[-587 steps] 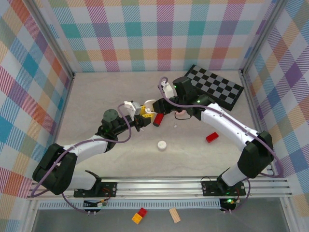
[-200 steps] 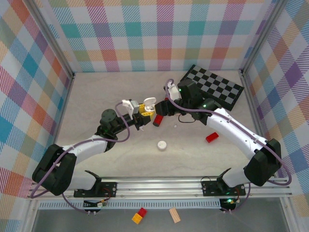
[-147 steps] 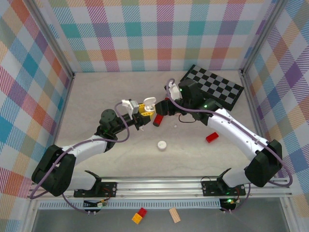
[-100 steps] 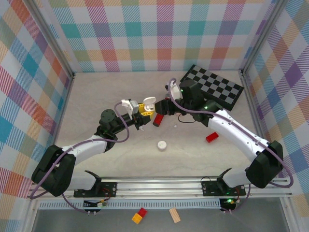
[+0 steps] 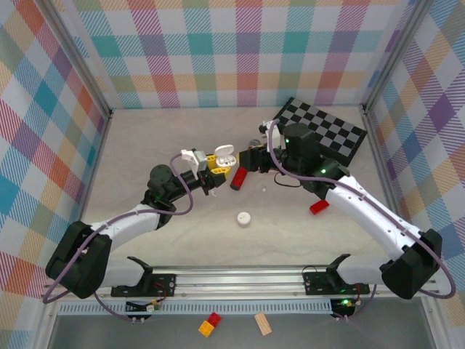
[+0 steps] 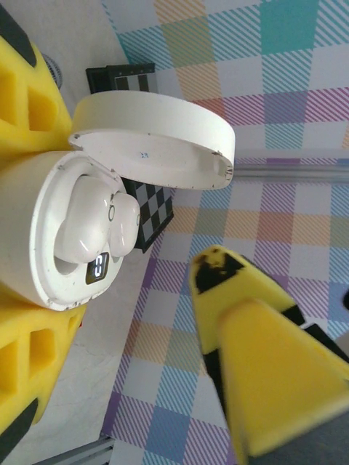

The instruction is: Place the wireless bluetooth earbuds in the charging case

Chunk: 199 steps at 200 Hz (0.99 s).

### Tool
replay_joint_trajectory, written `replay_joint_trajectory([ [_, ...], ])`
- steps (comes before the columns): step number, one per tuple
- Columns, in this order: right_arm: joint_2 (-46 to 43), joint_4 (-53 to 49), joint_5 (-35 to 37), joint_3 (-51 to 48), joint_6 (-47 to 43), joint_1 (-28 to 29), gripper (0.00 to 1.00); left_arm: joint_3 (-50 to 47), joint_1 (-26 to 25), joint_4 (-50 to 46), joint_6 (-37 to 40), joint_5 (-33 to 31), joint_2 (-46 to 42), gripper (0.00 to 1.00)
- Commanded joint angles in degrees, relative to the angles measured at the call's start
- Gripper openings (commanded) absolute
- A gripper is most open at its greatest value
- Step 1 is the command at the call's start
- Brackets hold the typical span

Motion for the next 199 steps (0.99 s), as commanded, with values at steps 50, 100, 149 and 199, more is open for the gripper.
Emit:
replay_joint_trajectory([
  [50, 12.2, -9.9, 0.2, 17.5, -1.7, 0.1, 0.55, 0.1, 0.5, 1.4, -0.3, 0.9, -1.3, 0.26],
  [100, 16.9, -13.0, -2.0, 21.9, -2.6, 0.1, 0.56, 0.0, 0.5, 1.1, -0.2, 1.2, -1.9, 0.26],
  [149, 15.7, -14.8, -2.4, 20.9, -3.3, 0.2, 0.57, -0.1, 0.5, 1.0, 0.0, 0.5, -2.5, 0.26],
  [199, 11.9, -14.0, -3.9, 16.7, -3.1, 0.1, 0.58, -0.2, 0.5, 0.9, -0.2, -0.3, -2.9, 0.26],
])
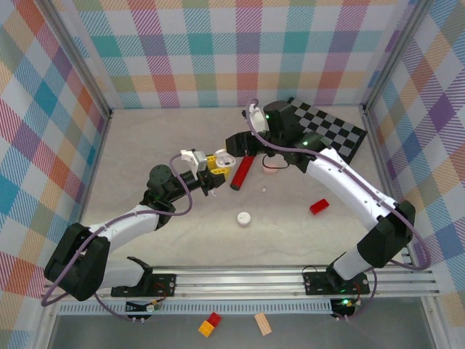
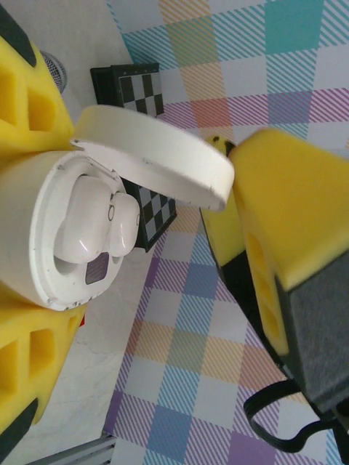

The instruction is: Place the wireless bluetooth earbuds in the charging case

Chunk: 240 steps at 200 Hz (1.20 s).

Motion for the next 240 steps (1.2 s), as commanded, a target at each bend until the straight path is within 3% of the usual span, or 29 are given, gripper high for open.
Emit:
replay_joint_trajectory([
  [1, -3.3, -1.3, -2.0, -1.9, -0.8, 0.2, 0.58, -0.1, 0.5, 2.4, -0.1, -0.1, -2.0, 0.26],
  [42, -7.0, 1.7, -3.4, -5.2, 2.9, -0.5, 0.61, 0.4, 0.5, 2.1, -0.3, -0.3, -2.1, 0.26],
  [68, -8.7, 7.5, -13.0, -9.1, 9.5, -2.9, 0.72, 0.6, 0.5, 2.3, -0.9, -0.2, -2.0, 0.26],
  [96, -9.1, 18.6, -23.5, -15.1, 21.5, -5.7, 0.74, 0.7, 0.5, 4.4, -2.1, -0.3, -1.8, 0.27],
  [122, -7.6, 28.7, -31.0, -19.0, 30.9, -5.9, 0.73, 1.2, 0.4, 5.6, -2.4, -0.4, -1.3, 0.26],
  [167, -4.2, 42.0, -36.9, -22.7, 40.8, -5.9, 0.7, 2.2, 0.2, 6.7, -2.8, -0.1, -0.2, 0.26],
  [213, -2.6, 44.2, -37.8, -22.9, 42.7, -5.9, 0.68, 2.2, 0.1, 7.3, -3.2, -0.1, 0.0, 0.26],
  [240, -1.3, 46.9, -38.2, -23.2, 45.3, -5.9, 0.61, 2.4, 0.2, 7.5, -3.3, 0.2, 0.3, 0.27],
])
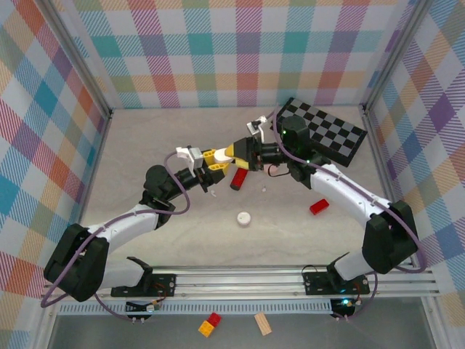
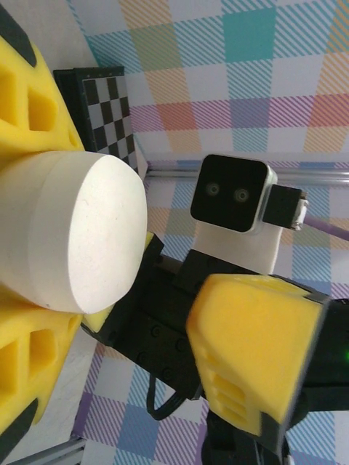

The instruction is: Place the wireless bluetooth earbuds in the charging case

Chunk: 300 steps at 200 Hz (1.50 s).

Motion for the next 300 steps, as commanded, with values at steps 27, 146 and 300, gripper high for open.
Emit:
replay_joint_trajectory([
  [27, 2.2, 6.1, -2.0, 0.0, 4.6, 0.1, 0.57, 1.7, 0.0, 3.1, -0.9, 1.4, 0.6, 0.26],
  [146, -0.1, -2.2, 4.1, -0.9, -2.6, -0.2, 0.19, 1.4, 0.0, -9.9, 4.8, 1.3, -5.1, 0.95],
  [300, -4.4, -15.7, 26.3, -25.2, -17.1, -22.3, 0.18, -4.9, -10.4, -26.9, 10.9, -8.3, -6.8, 1.0],
])
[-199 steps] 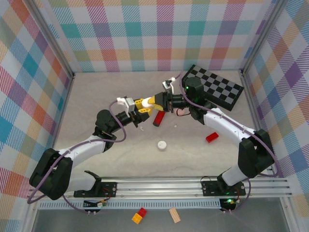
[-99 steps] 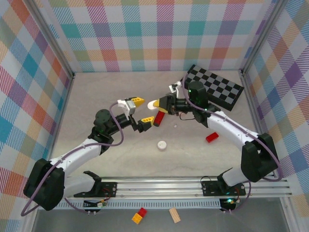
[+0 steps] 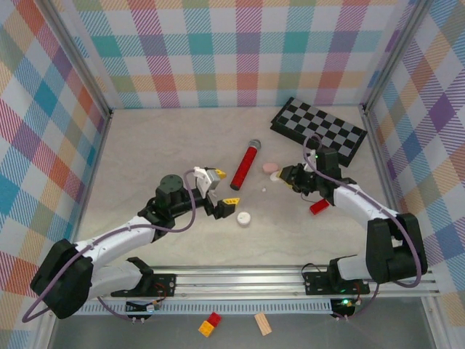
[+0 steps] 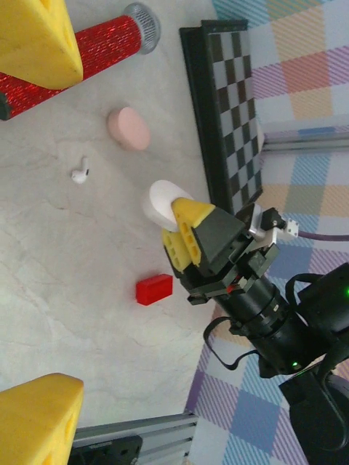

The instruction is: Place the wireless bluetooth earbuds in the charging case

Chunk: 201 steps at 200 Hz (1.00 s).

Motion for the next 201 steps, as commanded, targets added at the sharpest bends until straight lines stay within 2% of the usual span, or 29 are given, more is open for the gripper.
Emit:
replay_joint_trajectory([
  [1, 2.0, 0.5, 3.1, -1.0, -2.1, -1.5, 0.18, -1.0, -1.5, 0.9, 0.5, -1.9, 1.5, 1.0],
  [98, 12.2, 3.2, 7.1, -0.7, -3.2, -3.0, 0.25, -1.4, -2.3, 4.4, -1.1, -3.5, 5.0, 1.0],
  [125, 10.6, -1.7, 10.2, 0.4, -6.9, -3.1, 0.37, -0.6, -2.2, 3.3, -2.2, -4.1, 5.4, 1.0],
  [133, 9.2, -4.0, 11.3, 1.0, -8.7, -3.1, 0.45, 0.5, -2.3, 0.4, -2.4, -4.3, 5.2, 1.0],
  [162, 3.8, -12.7, 16.5, 3.7, -13.6, -3.1, 0.63, 3.1, -3.7, -6.9, -4.3, -7.6, 4.7, 1.0],
  [201, -4.4, -20.4, 21.1, 6.3, -18.1, -3.0, 0.67, 9.5, -8.7, -18.4, -13.2, -18.2, 7.4, 1.0],
])
